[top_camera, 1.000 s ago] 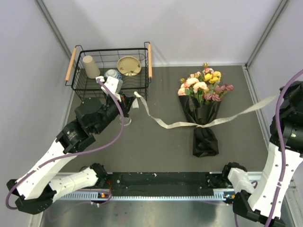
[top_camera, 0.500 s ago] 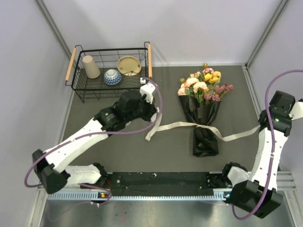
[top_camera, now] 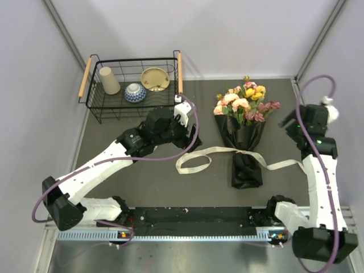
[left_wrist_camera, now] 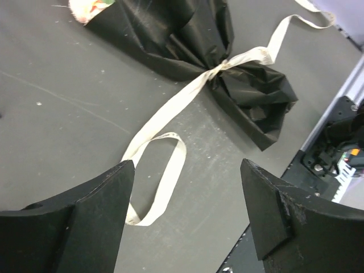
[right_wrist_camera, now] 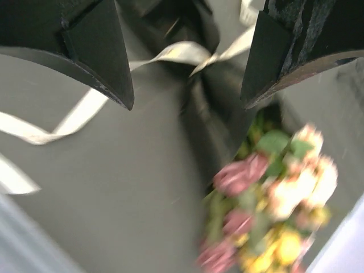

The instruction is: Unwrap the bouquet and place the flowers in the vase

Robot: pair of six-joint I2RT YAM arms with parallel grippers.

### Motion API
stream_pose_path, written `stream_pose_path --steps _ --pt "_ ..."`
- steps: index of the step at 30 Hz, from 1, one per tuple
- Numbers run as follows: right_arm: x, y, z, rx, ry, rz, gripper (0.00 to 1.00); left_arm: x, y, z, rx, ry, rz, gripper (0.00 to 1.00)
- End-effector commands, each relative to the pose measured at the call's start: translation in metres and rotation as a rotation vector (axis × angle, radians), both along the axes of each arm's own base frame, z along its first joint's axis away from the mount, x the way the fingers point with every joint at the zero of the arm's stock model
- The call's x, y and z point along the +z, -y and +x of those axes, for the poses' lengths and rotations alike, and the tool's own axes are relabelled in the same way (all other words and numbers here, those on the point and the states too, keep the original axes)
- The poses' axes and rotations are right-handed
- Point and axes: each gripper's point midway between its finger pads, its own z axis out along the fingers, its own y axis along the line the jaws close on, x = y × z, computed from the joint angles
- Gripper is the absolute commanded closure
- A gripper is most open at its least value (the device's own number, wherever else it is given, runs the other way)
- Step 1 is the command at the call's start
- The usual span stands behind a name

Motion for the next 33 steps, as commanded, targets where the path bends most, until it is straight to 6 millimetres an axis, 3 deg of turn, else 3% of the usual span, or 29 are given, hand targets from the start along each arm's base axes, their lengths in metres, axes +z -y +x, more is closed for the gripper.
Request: stream_pose_path --steps 1,4,6,7,9,13,14,16,17,19,20,22,23,25,27,31,33 --pt "-0.027 -0.102 0.009 0.408 -0.062 0.078 0.24 0.03 0.025 -0.002 -0.084 0.019 -0.122 0.21" --pt "-0.049 -0.145 -0.004 0.557 -0.098 0.167 0.34 0.022 0.038 -0.004 -0.12 -0.034 -0.145 0.42" --pt "-0.047 -0.165 -0.005 0.626 -0.034 0.234 0.46 0.013 0.05 -0.007 -0.155 -0.091 -0.15 0.51" --pt "-0.06 -0.167 -0.009 0.629 -0.053 0.254 0.5 0.012 0.055 -0.007 -0.163 -0.112 -0.161 0.53" --pt "-0.07 -0.169 -0.01 0.616 -0.051 0.276 0.64 0.001 0.067 -0.008 -0.192 -0.158 -0.16 0.55" --pt "-0.109 -0.171 -0.019 0.605 -0.153 0.316 0.78 -0.002 0.092 -0.006 -0.232 -0.205 -0.197 0.57" --pt "-0.113 -0.172 -0.019 0.603 -0.161 0.327 0.79 -0.011 0.1 -0.004 -0.24 -0.228 -0.195 0.57" --pt "-0.127 -0.174 -0.02 0.599 -0.186 0.346 0.8 -0.011 0.114 -0.006 -0.277 -0.261 -0.215 0.59" --pt "-0.132 -0.175 -0.021 0.592 -0.197 0.36 0.8 -0.024 0.123 -0.003 -0.282 -0.29 -0.205 0.59" --pt "-0.146 -0.175 -0.029 0.573 -0.231 0.383 0.84 -0.025 0.137 -0.004 -0.308 -0.319 -0.217 0.62" --pt "-0.151 -0.175 -0.032 0.566 -0.243 0.389 0.86 -0.039 0.146 -0.003 -0.312 -0.346 -0.205 0.65" --pt "-0.167 -0.172 -0.044 0.53 -0.279 0.403 0.86 -0.041 0.158 0.0 -0.306 -0.375 -0.212 0.7" --pt "-0.17 -0.171 -0.048 0.52 -0.28 0.407 0.85 -0.056 0.165 0.0 -0.307 -0.412 -0.195 0.74" --pt "-0.184 -0.168 -0.058 0.48 -0.307 0.422 0.84 -0.058 0.176 0.0 -0.309 -0.435 -0.211 0.75" --pt "-0.195 -0.168 -0.066 0.464 -0.33 0.443 0.84 -0.072 0.187 -0.004 -0.313 -0.455 -0.195 0.75" --pt "-0.203 -0.176 -0.068 0.482 -0.355 0.487 0.83 -0.089 0.2 -0.008 -0.312 -0.488 -0.18 0.8" --pt "-0.196 -0.176 -0.063 0.493 -0.342 0.479 0.83 -0.101 0.201 -0.009 -0.305 -0.501 -0.163 0.81"
